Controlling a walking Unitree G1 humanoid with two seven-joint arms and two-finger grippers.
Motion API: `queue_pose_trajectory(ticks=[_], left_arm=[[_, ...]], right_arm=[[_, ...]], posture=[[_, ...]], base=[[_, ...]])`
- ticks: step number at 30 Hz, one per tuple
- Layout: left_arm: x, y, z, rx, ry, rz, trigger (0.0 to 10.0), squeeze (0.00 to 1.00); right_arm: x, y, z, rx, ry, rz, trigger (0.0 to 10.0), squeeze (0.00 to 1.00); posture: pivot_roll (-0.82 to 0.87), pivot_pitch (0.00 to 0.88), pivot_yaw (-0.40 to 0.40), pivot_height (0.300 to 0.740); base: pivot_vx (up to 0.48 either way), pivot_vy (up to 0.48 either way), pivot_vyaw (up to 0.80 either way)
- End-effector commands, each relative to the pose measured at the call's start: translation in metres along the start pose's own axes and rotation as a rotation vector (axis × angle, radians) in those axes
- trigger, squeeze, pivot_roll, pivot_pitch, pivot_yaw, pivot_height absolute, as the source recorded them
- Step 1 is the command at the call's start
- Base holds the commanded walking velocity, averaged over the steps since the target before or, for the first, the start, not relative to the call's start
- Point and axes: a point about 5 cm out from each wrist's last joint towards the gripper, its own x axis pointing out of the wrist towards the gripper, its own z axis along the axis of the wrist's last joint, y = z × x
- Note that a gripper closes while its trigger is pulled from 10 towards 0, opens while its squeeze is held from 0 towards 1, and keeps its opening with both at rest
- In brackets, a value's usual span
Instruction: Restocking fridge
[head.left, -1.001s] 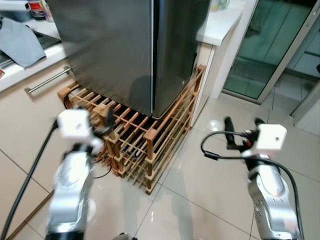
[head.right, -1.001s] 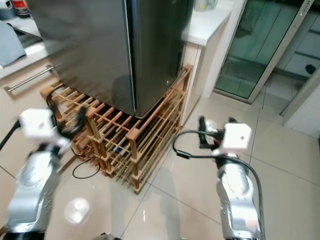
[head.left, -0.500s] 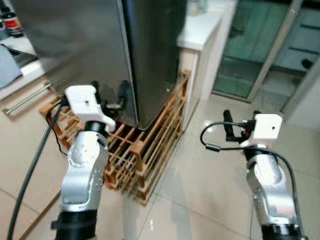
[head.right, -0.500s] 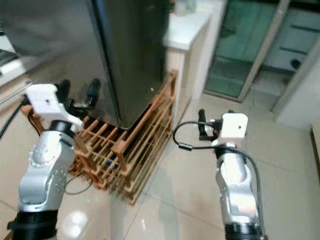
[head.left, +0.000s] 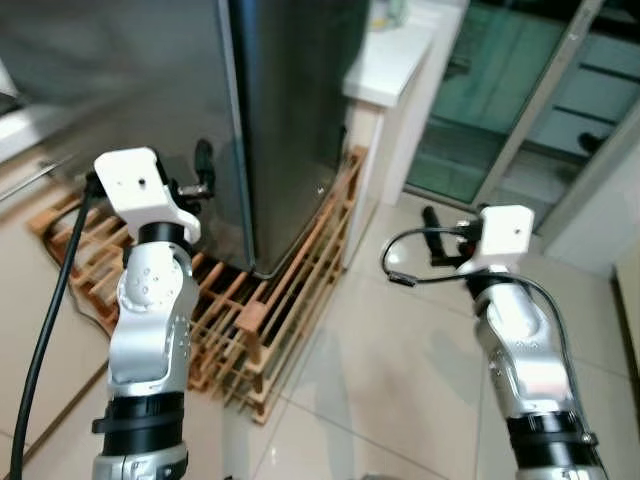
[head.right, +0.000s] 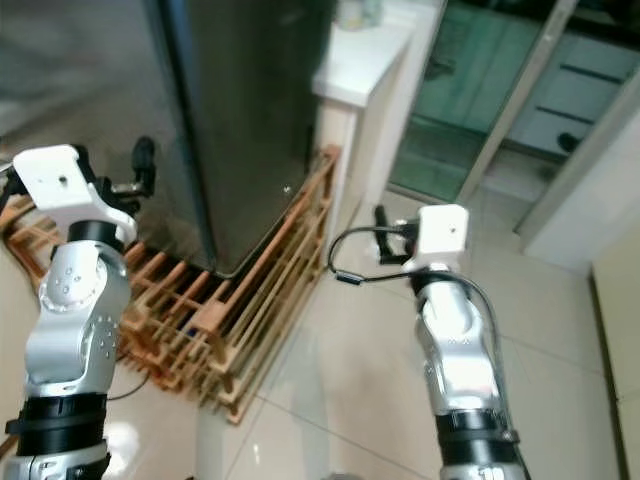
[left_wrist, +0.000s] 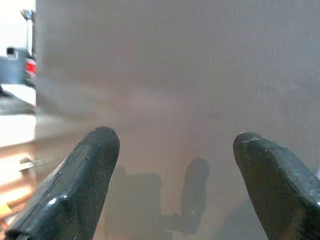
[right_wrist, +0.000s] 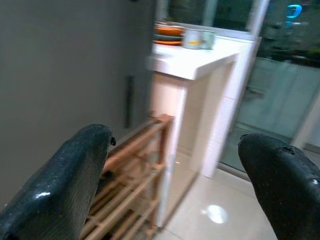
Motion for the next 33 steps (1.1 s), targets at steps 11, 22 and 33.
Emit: queue_pose_trajectory(ticks=[11,22,33], left_arm=[[0.009,-0.007,0.003,0.060,0.028,-0.100,10.0,0.00],[-0.003,0.011,0.008,0.126,0.176,-0.372,10.0,0.00],[-0.020,-0.027,0.005,0.029,0.242,-0.612,10.0,0.00]], right_arm=[[-0.008,-0.006,-0.014,-0.023,0.042,-0.029,10.0,0.11],[-0.004,0.002,-0.024,-0.021,0.077,0.020,10.0,0.11],[-0.001,0.003,-0.030,0.004,0.097,0.012,10.0,0.11]], posture=[[-0.07,0.000,-0.010,0.740],[0.00,0.000,-0.034,0.740],[0.00,0.000,-0.006,0.740]], base=[[0.000,0.000,-0.07],[0.000,0.000,0.00],[0.000,0.000,0.00]])
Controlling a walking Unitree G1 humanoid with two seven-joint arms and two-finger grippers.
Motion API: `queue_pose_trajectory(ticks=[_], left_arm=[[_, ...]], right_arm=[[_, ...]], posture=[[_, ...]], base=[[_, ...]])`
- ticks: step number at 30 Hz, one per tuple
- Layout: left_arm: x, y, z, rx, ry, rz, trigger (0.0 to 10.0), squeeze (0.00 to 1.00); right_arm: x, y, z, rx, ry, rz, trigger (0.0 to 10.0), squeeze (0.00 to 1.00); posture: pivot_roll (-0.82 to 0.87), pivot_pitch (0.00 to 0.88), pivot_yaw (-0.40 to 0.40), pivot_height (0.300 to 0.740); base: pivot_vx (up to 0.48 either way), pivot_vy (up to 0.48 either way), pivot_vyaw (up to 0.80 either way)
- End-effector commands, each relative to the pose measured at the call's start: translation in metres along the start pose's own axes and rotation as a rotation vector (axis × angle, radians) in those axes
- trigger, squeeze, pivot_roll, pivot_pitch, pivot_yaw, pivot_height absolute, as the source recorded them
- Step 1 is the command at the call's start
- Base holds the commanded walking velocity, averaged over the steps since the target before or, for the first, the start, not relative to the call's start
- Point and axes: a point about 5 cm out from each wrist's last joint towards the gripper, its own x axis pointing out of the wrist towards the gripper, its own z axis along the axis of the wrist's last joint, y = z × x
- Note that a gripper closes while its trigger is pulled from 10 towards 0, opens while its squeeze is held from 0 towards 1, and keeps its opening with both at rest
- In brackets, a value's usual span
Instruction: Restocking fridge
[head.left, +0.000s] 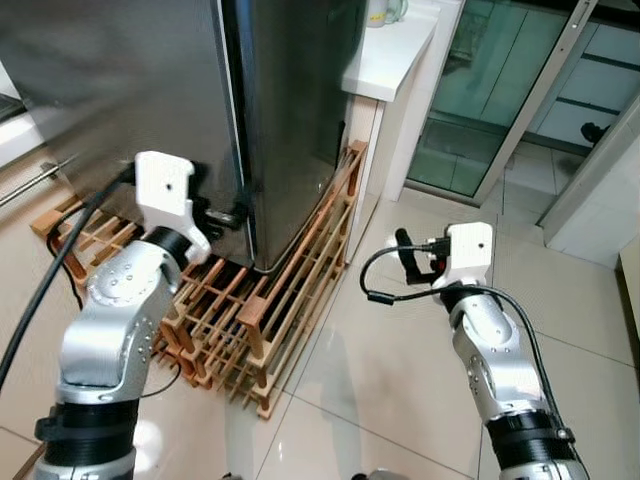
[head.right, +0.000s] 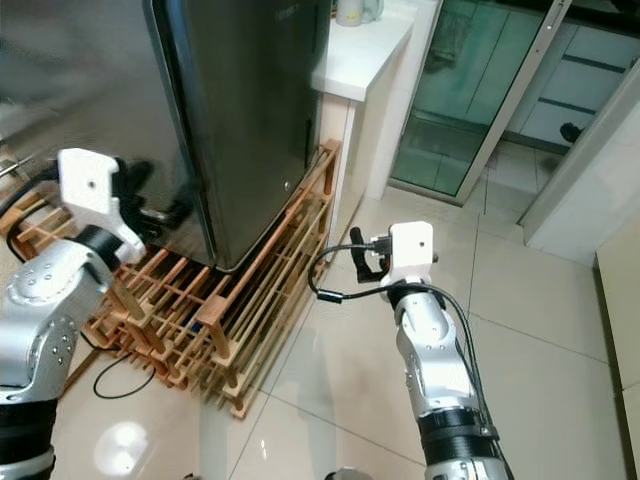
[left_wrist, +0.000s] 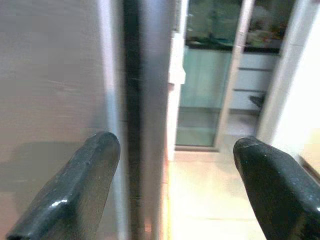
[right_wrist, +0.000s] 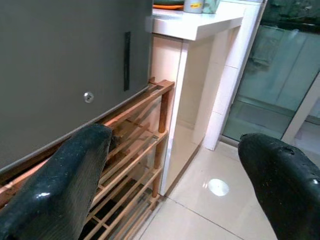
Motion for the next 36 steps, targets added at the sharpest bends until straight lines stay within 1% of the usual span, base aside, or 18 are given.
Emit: queue_pose_trajectory(ticks=[1,3,5,7,8,11,14,20,25,26,29,36], left_arm=[[0.000,-0.006,0.002,0.001,-0.001,-0.033,10.0,0.00],[0.004,-0.006,0.004,-0.011,-0.008,-0.018,10.0,0.00],[0.006,-0.006,0.004,-0.015,-0.008,-0.009,10.0,0.00],[0.008,-0.003,0.004,-0.022,-0.008,0.023,10.0,0.00],[0.010,0.002,0.003,-0.024,0.002,0.063,10.0,0.00],[0.010,0.007,0.001,-0.021,0.015,0.091,10.0,0.00],[0.011,0.010,0.002,-0.023,0.001,0.115,10.0,0.00],[0.018,0.003,0.000,-0.041,0.001,0.115,10.0,0.00],[0.021,0.004,-0.002,-0.044,0.006,0.128,10.0,0.00],[0.025,0.003,-0.001,-0.052,0.002,0.129,10.0,0.00],[0.026,0.002,0.000,-0.053,-0.004,0.125,10.0,0.00],[0.037,-0.002,0.002,-0.056,-0.028,0.123,10.0,0.00]], right_arm=[[-0.001,-0.005,-0.003,0.009,0.008,-0.014,10.0,0.11],[0.001,-0.003,-0.004,0.019,0.006,-0.018,10.0,0.11],[0.001,-0.002,-0.005,0.021,0.006,-0.019,10.0,0.11],[0.000,0.000,-0.005,0.025,0.006,-0.018,10.0,0.12],[0.000,0.002,-0.006,0.027,0.008,-0.018,10.0,0.12],[-0.001,0.002,-0.007,0.029,0.010,-0.018,10.0,0.11],[-0.002,0.002,-0.008,0.026,0.011,-0.013,10.0,0.11],[-0.003,-0.001,-0.007,0.015,0.010,-0.011,10.0,0.12],[-0.004,-0.003,-0.006,0.012,0.005,-0.018,10.0,0.11],[-0.006,-0.004,-0.006,0.008,0.006,-0.022,10.0,0.11],[-0.008,-0.004,-0.007,0.003,0.007,-0.021,10.0,0.12],[-0.012,-0.006,-0.008,-0.007,0.014,-0.019,10.0,0.12]], posture=[[0.00,0.000,-0.001,0.740],[-0.01,0.000,0.012,0.740],[-0.01,0.000,0.013,0.740],[-0.01,0.000,0.015,0.740],[-0.02,0.000,0.014,0.740],[-0.02,0.000,0.011,0.740],[-0.02,0.000,0.004,0.740],[-0.03,0.000,0.002,0.740],[-0.05,0.000,0.004,0.740],[-0.06,0.000,0.002,0.740],[-0.07,0.000,0.001,0.740],[-0.08,0.000,-0.001,0.740]], base=[[0.000,0.000,0.00],[0.000,0.000,0.00],[0.000,0.000,0.00],[0.000,0.000,0.00],[0.000,0.000,0.00],[0.000,0.000,0.00],[0.000,0.000,0.00],[0.000,0.000,0.00],[0.000,0.000,0.00],[0.000,0.000,0.00],[0.000,0.000,0.00],[0.000,0.000,0.00]])
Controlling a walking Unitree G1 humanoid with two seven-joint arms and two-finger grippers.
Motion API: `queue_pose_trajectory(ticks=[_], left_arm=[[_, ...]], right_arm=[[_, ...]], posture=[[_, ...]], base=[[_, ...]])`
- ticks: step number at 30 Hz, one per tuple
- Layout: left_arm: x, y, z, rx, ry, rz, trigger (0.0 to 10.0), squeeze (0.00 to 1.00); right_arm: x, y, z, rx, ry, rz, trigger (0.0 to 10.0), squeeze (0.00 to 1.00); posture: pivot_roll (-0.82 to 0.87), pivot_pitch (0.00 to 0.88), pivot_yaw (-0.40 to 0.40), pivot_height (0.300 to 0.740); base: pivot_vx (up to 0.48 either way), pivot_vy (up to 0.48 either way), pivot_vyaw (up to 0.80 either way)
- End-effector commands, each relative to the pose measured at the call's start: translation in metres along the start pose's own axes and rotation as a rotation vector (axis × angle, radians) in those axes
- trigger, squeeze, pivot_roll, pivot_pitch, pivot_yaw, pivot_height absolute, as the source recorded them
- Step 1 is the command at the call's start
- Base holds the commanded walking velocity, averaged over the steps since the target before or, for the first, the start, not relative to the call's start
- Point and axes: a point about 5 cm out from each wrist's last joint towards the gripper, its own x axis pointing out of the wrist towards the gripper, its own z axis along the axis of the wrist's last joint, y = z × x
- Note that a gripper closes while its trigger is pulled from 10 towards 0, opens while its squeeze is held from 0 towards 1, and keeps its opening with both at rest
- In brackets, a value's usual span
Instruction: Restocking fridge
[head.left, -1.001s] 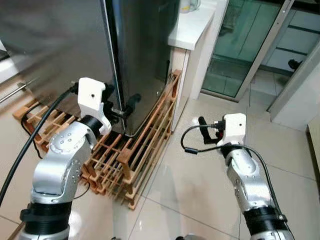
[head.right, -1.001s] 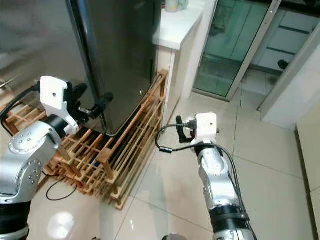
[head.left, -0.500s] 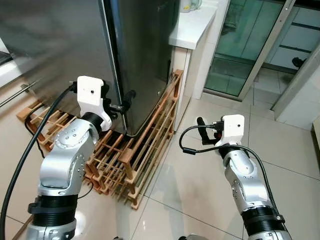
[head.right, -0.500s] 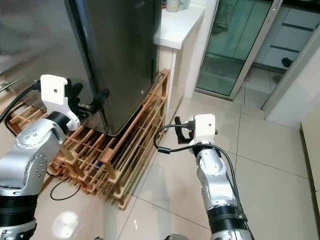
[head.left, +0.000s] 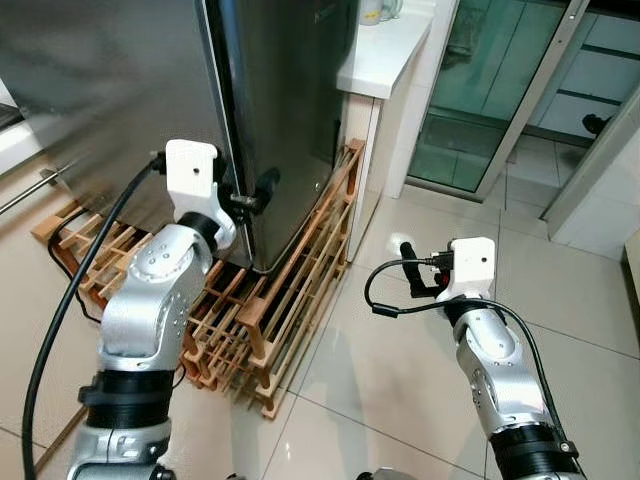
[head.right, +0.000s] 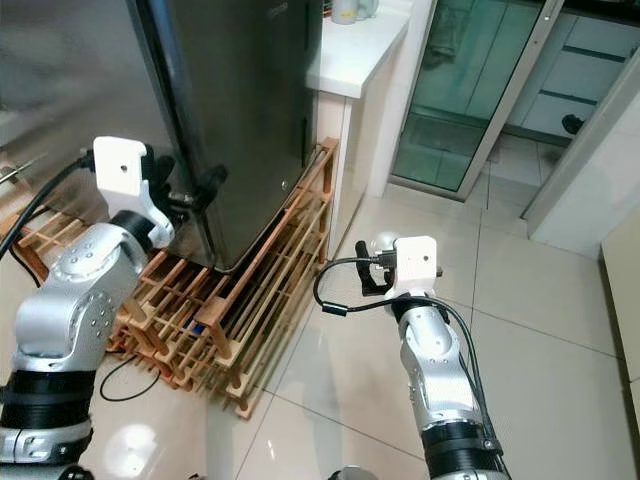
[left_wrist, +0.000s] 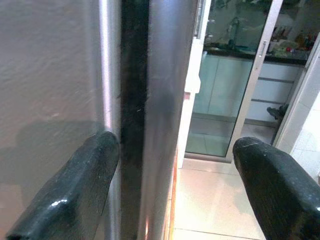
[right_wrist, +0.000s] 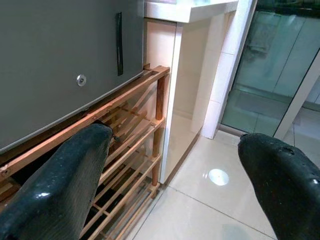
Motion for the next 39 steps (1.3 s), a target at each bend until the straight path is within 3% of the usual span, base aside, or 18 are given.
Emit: queue_pose_trajectory(ticks=[1,8,13,16,19,20,21,22,23,24,27,30,31,32,34,36,38,39], left_arm=[[0.004,-0.001,0.000,0.010,-0.003,0.012,10.0,0.00],[0.018,-0.004,0.000,0.000,-0.016,0.034,10.0,0.00],[0.029,-0.006,0.001,-0.005,-0.024,0.069,10.0,0.00],[0.041,-0.019,0.003,-0.040,-0.046,0.054,10.0,0.00],[0.053,-0.044,0.009,-0.078,-0.079,-0.069,10.0,0.00],[0.053,-0.044,0.009,-0.078,-0.079,-0.069,10.0,0.00],[0.062,-0.080,0.018,-0.145,-0.132,-0.272,10.0,0.00],[0.064,-0.100,0.020,-0.191,-0.155,-0.386,10.0,0.00],[0.064,-0.100,0.020,-0.191,-0.155,-0.386,10.0,0.00],[0.062,-0.128,0.023,-0.260,-0.182,-0.552,10.0,0.00],[0.052,-0.185,0.032,-0.409,-0.212,-0.870,10.0,0.00],[0.041,-0.223,0.044,-0.504,-0.224,-1.067,10.0,0.00],[0.033,-0.234,0.050,-0.542,-0.233,-1.157,10.0,0.00],[0.033,-0.234,0.050,-0.542,-0.233,-1.157,10.0,0.00],[0.018,-0.243,0.061,-0.590,-0.259,-1.289,10.0,0.00],[0.013,-0.242,0.063,-0.587,-0.268,-1.321,10.0,0.00],[0.024,-0.202,0.052,-0.543,-0.271,-1.188,10.0,0.00],[0.024,-0.202,0.052,-0.543,-0.271,-1.188,10.0,0.00]], right_arm=[[-0.002,-0.003,0.002,-0.007,-0.008,-0.001,10.0,0.12],[-0.009,0.023,0.005,0.025,-0.002,0.214,10.0,0.12],[-0.011,0.028,0.003,0.030,0.018,0.254,10.0,0.11],[-0.011,0.032,0.003,0.039,0.026,0.282,10.0,0.11],[-0.012,0.038,0.003,0.048,0.041,0.334,10.0,0.12],[-0.012,0.038,0.003,0.048,0.041,0.334,10.0,0.12],[-0.016,0.042,0.001,0.039,0.068,0.389,10.0,0.11],[-0.018,0.042,-0.001,0.034,0.078,0.400,10.0,0.11],[-0.018,0.042,-0.001,0.034,0.078,0.400,10.0,0.11],[-0.019,0.040,-0.001,0.031,0.083,0.400,10.0,0.12],[-0.021,0.036,0.000,0.028,0.087,0.393,10.0,0.11],[-0.025,0.039,-0.003,0.050,0.128,0.432,10.0,0.11],[-0.031,0.047,-0.005,0.021,0.153,0.524,10.0,0.11],[-0.031,0.047,-0.005,0.021,0.153,0.524,10.0,0.11],[-0.035,0.053,-0.006,0.010,0.155,0.528,10.0,0.09],[-0.035,0.053,-0.006,0.024,0.156,0.512,10.0,0.10],[-0.033,0.049,-0.008,0.054,0.155,0.440,10.0,0.10],[-0.033,0.049,-0.008,0.054,0.155,0.440,10.0,0.10]], posture=[[-0.08,0.000,-0.001,0.740],[-0.09,0.000,-0.001,0.740],[-0.08,0.000,-0.002,0.740],[-0.09,0.000,0.001,0.740],[-0.09,0.000,-0.001,0.740],[-0.09,0.000,-0.001,0.740],[-0.10,0.000,0.000,0.740],[-0.10,0.000,0.001,0.740],[-0.10,0.000,0.001,0.740],[-0.12,0.000,0.007,0.740],[-0.15,0.000,0.015,0.740],[-0.17,0.000,0.029,0.740],[-0.18,0.000,0.035,0.740],[-0.18,0.000,0.035,0.740],[-0.19,0.000,0.050,0.740],[-0.18,0.000,0.046,0.740],[-0.17,0.000,0.046,0.740],[-0.17,0.000,0.046,0.740]], base=[[0.000,0.000,0.00],[0.000,0.000,0.00],[0.000,0.000,0.00],[0.000,0.000,0.00],[0.000,0.000,0.00],[0.000,0.000,0.00],[0.000,0.000,0.00],[0.000,0.000,0.00],[0.000,0.000,0.00],[0.000,0.000,0.00],[0.000,0.000,0.00],[0.000,0.000,0.00],[0.000,0.000,0.00],[0.000,0.000,0.00],[0.000,0.000,0.00],[0.000,0.000,0.00],[0.000,0.000,0.00],[0.000,0.000,0.00]])
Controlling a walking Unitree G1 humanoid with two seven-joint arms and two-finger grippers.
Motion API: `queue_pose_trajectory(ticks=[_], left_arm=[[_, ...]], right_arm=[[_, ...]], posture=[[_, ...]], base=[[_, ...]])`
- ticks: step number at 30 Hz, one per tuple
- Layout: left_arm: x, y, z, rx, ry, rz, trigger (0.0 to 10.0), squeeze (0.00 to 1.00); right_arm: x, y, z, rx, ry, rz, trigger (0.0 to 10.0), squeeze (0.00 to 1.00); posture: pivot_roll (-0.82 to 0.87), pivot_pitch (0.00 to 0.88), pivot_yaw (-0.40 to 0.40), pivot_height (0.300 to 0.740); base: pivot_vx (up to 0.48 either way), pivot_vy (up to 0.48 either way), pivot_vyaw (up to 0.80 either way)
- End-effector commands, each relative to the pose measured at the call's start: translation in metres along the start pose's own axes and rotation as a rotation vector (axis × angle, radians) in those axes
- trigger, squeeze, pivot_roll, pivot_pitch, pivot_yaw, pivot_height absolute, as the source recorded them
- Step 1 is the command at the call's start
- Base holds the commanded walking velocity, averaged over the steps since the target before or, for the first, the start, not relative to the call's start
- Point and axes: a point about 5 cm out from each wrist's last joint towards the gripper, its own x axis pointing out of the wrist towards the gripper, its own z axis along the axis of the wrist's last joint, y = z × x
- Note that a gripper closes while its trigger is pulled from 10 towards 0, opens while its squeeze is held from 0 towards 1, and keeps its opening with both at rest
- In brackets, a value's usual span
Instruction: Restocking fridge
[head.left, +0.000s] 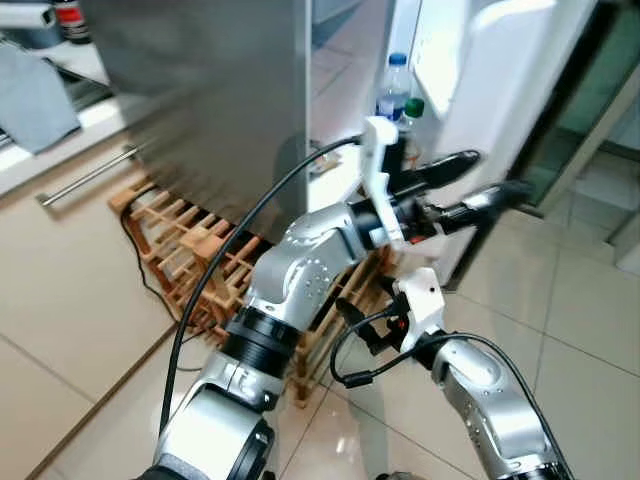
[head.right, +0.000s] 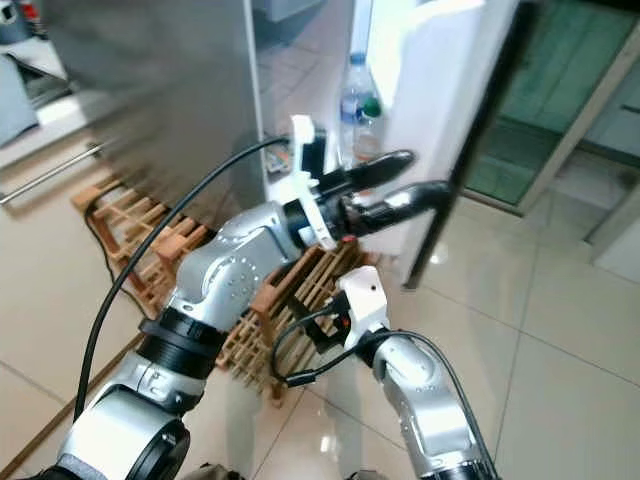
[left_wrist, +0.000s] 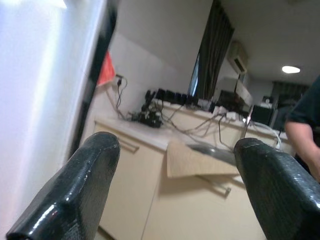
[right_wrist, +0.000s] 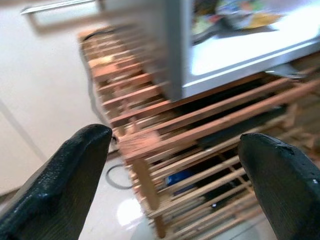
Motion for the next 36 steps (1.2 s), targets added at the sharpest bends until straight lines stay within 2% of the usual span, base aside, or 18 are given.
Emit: queue_pose_trajectory(ticks=[1,2,3,4,5,7,8,11,12,13,17,19,21,23,26,27,29,36], left_arm=[[0.021,-0.014,0.005,-0.068,-0.121,-0.057,10.0,0.00],[0.005,-0.005,0.008,-0.050,-0.121,-0.002,10.0,0.00],[0.005,-0.005,0.008,-0.050,-0.121,-0.002,10.0,0.00],[-0.034,0.013,0.013,0.019,-0.087,0.118,10.0,0.00],[-0.045,0.017,0.015,0.037,-0.073,0.150,10.0,0.00],[-0.098,0.030,0.025,0.085,-0.045,0.314,10.0,0.00],[-0.125,0.032,0.030,0.117,-0.027,0.398,10.0,0.00],[-0.175,0.030,0.046,0.187,-0.032,0.587,10.0,0.00],[-0.175,0.030,0.046,0.187,-0.032,0.587,10.0,0.00],[-0.205,0.023,0.057,0.246,-0.064,0.728,10.0,0.00],[-0.223,0.014,0.062,0.284,-0.125,0.910,10.0,0.00],[-0.214,-0.002,0.049,0.122,-0.249,0.926,10.0,0.00],[-0.203,-0.006,0.040,0.114,-0.223,0.905,10.0,0.00],[-0.189,0.006,0.025,0.133,-0.195,1.048,10.0,0.00],[-0.203,0.024,0.026,0.199,-0.172,1.270,10.0,0.00],[-0.203,0.024,0.026,0.199,-0.172,1.270,10.0,0.00],[-0.211,0.031,0.027,0.301,-0.071,1.373,10.0,0.00],[-0.220,0.030,0.024,0.481,0.111,1.481,10.0,0.00]], right_arm=[[-0.002,-0.006,0.002,0.004,-0.005,-0.043,10.0,0.10],[-0.001,-0.007,0.002,0.009,-0.005,-0.060,10.0,0.10],[-0.001,-0.007,0.002,0.009,-0.005,-0.060,10.0,0.10],[0.000,-0.011,0.003,0.018,0.000,-0.082,10.0,0.10],[-0.001,-0.012,0.003,0.020,0.001,-0.087,10.0,0.10],[0.001,-0.022,0.005,0.018,-0.003,-0.132,10.0,0.09],[0.002,-0.027,0.006,0.019,-0.006,-0.158,10.0,0.10],[0.004,-0.038,0.008,0.025,-0.012,-0.203,10.0,0.11],[0.004,-0.038,0.008,0.025,-0.012,-0.203,10.0,0.11],[0.005,-0.044,0.010,0.031,-0.026,-0.227,10.0,0.11],[0.009,-0.045,0.013,0.018,-0.032,-0.231,10.0,0.12],[0.014,-0.043,0.015,0.006,-0.038,-0.206,10.0,0.13],[0.016,-0.042,0.016,0.001,-0.040,-0.193,10.0,0.12],[0.021,-0.041,0.020,-0.009,-0.056,-0.173,10.0,0.13],[0.026,-0.041,0.026,0.007,-0.093,-0.186,10.0,0.13],[0.026,-0.041,0.026,0.007,-0.093,-0.186,10.0,0.13],[0.030,-0.040,0.030,0.036,-0.127,-0.209,10.0,0.14],[0.033,-0.039,0.031,0.076,-0.153,-0.222,10.0,0.15]], posture=[[-0.17,0.000,0.046,0.740],[-0.16,0.000,0.032,0.740],[-0.16,0.000,0.032,0.740],[-0.12,0.000,0.013,0.740],[-0.12,0.000,0.013,0.740],[-0.10,0.000,0.002,0.740],[-0.08,0.000,-0.007,0.740],[-0.04,0.000,-0.024,0.740],[-0.04,0.000,-0.024,0.740],[-0.02,0.000,-0.036,0.740],[0.00,0.000,-0.047,0.740],[0.01,0.000,-0.052,0.740],[0.01,0.000,-0.055,0.740],[0.01,0.000,-0.052,0.740],[0.00,0.000,-0.043,0.740],[0.00,0.000,-0.043,0.740],[-0.01,0.000,-0.034,0.740],[-0.02,0.000,-0.016,0.740]], base=[[0.000,0.000,0.00],[0.000,0.000,0.00],[0.000,0.000,0.00],[0.000,0.000,0.00],[0.000,0.000,0.00],[0.000,0.000,0.00],[0.000,0.000,0.00],[0.000,0.000,0.00],[0.000,0.000,0.00],[0.000,0.000,0.00],[0.000,0.000,0.40],[0.000,0.000,0.48],[0.000,0.000,0.46],[0.000,0.000,0.41],[0.000,0.000,0.00],[0.000,0.000,0.00],[0.000,0.000,0.00],[0.000,0.129,0.00]])
